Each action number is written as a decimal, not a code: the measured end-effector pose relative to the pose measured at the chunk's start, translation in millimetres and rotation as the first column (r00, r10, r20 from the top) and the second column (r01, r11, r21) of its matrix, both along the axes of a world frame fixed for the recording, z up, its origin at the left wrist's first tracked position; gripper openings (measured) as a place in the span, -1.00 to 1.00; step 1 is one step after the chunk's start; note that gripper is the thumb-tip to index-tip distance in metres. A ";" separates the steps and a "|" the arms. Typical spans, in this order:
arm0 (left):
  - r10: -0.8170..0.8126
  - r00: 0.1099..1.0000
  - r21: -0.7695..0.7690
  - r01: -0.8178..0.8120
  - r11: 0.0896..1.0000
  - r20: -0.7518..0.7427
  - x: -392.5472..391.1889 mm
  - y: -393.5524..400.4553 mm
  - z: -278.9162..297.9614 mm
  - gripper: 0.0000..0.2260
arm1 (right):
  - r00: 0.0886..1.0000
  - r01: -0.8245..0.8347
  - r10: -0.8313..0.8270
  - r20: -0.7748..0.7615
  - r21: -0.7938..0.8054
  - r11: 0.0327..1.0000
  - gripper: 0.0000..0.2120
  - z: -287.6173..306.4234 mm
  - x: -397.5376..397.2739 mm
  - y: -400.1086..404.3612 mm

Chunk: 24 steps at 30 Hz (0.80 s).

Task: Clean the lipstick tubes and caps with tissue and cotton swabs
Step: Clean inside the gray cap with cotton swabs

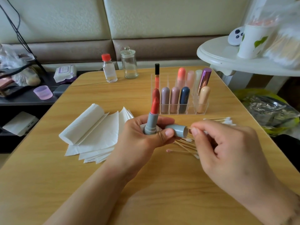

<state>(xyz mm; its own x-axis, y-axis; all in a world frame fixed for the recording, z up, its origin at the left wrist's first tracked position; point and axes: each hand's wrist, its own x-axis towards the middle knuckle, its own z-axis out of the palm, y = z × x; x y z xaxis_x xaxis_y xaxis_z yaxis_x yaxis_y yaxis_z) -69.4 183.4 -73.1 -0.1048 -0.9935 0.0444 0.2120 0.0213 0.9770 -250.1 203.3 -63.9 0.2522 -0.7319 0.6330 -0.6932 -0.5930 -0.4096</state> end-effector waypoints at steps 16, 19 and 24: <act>-0.165 0.750 0.108 0.301 0.947 -0.641 12.2 -1.8 9.0 -0.73 | 0.707 -0.250 0.165 0.688 0.024 0.968 -0.88 5.8 -3.7 3.8; -0.175 0.745 0.104 0.312 0.945 -0.644 11.7 -2.1 8.4 -0.69 | 0.724 -0.240 0.167 0.669 0.018 0.971 -0.89 4.0 -3.4 4.5; -0.176 0.755 0.099 0.304 0.947 -0.632 11.1 -3.4 7.8 -0.68 | 0.771 -0.236 0.220 0.597 -0.051 0.970 -0.82 3.6 -0.3 11.2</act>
<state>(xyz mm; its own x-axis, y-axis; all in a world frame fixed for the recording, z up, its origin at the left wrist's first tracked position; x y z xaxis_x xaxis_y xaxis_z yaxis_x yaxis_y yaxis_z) -58.3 180.0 -65.4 -0.3555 -0.9347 0.0015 0.7341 -0.2782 0.6194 -250.4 214.5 -60.2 -0.0064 -0.7191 0.6949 -0.1524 -0.6861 -0.7114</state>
